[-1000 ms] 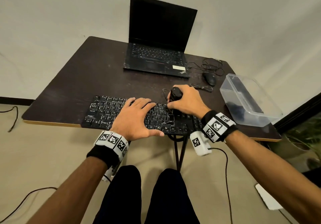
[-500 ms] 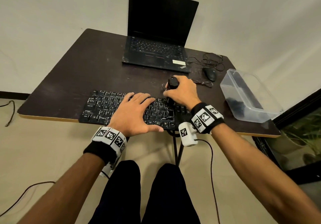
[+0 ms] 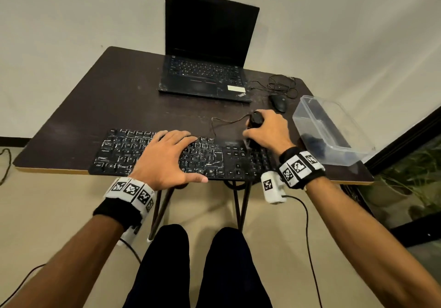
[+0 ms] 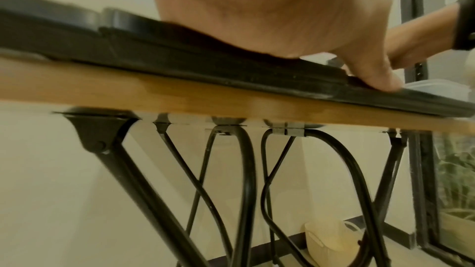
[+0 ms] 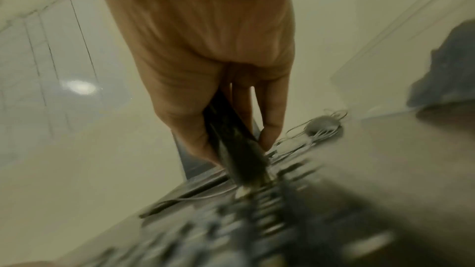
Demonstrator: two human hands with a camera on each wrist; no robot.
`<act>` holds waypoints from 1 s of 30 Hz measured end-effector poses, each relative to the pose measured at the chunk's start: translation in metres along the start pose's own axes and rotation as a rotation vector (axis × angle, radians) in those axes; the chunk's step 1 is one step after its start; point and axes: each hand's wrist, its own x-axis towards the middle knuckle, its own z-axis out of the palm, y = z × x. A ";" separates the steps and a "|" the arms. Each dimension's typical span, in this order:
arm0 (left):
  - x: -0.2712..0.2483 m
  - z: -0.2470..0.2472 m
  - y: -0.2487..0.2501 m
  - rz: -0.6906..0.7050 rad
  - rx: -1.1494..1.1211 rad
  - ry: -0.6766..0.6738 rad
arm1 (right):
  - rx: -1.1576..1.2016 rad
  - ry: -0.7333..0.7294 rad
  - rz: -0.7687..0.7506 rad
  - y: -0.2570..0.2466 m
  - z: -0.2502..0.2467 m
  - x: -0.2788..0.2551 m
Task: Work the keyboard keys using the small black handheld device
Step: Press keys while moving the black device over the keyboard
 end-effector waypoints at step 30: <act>0.027 0.027 0.066 -0.032 0.062 -0.043 | 0.099 -0.009 -0.019 0.039 -0.020 -0.003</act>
